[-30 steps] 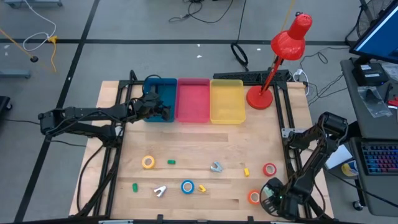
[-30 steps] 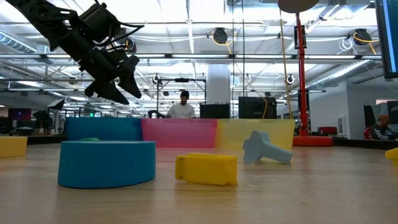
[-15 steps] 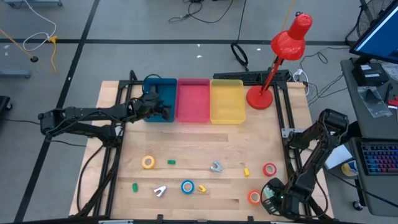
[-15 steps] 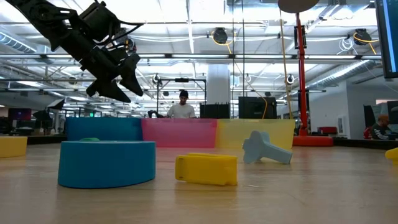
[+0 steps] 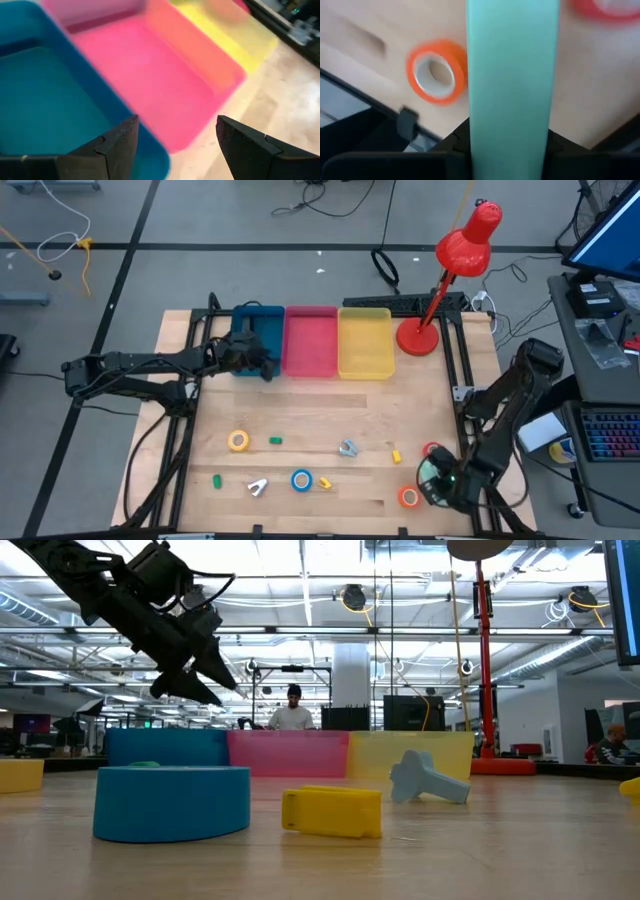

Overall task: Pick and place Stapler, Stapler remover, tape
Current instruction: Put the light blue stapler into the blue bin

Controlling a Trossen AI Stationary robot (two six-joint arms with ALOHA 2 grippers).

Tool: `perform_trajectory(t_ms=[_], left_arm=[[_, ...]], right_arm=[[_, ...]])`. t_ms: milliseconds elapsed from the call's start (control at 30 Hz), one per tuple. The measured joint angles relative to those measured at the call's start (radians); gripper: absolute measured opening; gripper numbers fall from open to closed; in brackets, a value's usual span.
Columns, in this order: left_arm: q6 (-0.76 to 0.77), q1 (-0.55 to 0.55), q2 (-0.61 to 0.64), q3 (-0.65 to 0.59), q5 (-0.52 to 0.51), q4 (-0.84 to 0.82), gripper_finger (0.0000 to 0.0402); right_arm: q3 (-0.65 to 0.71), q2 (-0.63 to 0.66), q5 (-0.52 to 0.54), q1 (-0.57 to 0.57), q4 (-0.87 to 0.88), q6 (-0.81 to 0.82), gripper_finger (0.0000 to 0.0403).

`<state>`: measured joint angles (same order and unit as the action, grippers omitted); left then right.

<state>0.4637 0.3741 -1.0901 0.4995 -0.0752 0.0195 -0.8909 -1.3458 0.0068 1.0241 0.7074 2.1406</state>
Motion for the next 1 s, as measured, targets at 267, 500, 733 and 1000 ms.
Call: perform_trajectory(t_ms=[267,500,733,1000], left_arm=[[-0.010,-0.041,0.000,0.000,0.118,0.166,0.0267],[-0.041,-0.130,0.000,0.000,0.129,0.401,0.0267],[-0.190,-0.236,0.000,0.000,0.090,0.491,0.0267],[-0.283,-0.307,0.000,0.000,-0.061,0.495,0.0267]], right_arm=[[0.000,0.102,0.021,-0.253,0.120,-0.388,0.0099],[0.000,0.116,0.050,-0.547,0.142,-0.868,0.0099],[0.000,0.115,0.053,-0.804,0.050,-1.322,0.0099],[0.000,0.109,0.048,-0.988,-0.185,-1.629,0.0099]])
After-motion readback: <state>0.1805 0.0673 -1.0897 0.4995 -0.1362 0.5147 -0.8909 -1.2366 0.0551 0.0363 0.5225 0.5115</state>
